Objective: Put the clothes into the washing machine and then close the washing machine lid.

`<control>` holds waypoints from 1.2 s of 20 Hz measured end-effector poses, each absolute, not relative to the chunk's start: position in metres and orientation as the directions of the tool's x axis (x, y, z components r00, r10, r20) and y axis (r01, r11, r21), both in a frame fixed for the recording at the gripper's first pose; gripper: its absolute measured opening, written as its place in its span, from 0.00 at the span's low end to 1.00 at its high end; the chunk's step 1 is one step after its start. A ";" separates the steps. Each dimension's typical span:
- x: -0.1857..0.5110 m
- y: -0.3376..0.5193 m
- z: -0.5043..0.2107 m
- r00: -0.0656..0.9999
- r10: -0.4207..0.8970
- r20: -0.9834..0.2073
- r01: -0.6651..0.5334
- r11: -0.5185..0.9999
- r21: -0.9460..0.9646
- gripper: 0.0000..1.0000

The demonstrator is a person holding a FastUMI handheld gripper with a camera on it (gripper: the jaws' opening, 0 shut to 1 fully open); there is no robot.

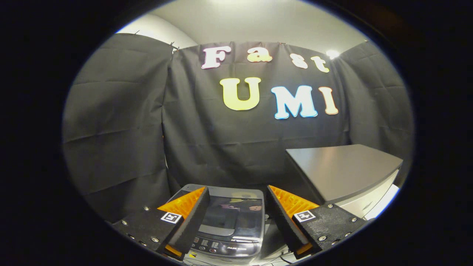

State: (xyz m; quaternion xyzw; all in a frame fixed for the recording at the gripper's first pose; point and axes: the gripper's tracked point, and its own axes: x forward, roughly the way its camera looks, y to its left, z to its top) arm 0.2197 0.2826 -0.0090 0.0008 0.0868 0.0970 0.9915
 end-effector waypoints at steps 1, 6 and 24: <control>0.210 0.271 -0.004 0.967 0.193 -0.165 -0.193 0.981 0.016 0.95; 0.156 0.217 0.017 0.977 0.176 -0.124 -0.178 0.984 -0.002 0.94; 0.020 0.094 0.050 0.998 0.043 -0.041 -0.043 0.999 -0.016 0.94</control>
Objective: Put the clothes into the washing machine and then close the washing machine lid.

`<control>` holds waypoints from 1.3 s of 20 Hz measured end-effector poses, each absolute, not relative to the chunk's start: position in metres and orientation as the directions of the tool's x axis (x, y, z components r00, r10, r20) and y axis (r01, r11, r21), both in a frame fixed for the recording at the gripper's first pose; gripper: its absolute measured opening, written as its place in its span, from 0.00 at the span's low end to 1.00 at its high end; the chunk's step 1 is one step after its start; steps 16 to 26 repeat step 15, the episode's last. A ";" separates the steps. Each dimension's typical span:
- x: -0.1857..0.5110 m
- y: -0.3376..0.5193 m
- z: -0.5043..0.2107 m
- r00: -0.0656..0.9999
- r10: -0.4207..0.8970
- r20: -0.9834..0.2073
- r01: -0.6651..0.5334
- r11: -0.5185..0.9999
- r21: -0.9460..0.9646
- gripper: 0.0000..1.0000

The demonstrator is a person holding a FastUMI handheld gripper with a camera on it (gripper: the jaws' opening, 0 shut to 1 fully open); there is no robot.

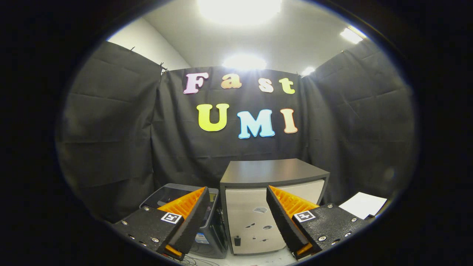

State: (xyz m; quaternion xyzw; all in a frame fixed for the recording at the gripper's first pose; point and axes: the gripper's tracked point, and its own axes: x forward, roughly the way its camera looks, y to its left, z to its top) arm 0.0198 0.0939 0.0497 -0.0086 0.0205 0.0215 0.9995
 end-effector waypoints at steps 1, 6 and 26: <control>0.015 0.091 0.048 0.998 0.039 -0.043 -0.040 0.999 -0.016 0.94; 0.001 0.083 0.047 0.999 0.029 -0.043 -0.029 1.000 -0.004 0.94; -0.002 0.080 0.042 0.998 0.027 -0.053 -0.027 1.000 -0.007 0.95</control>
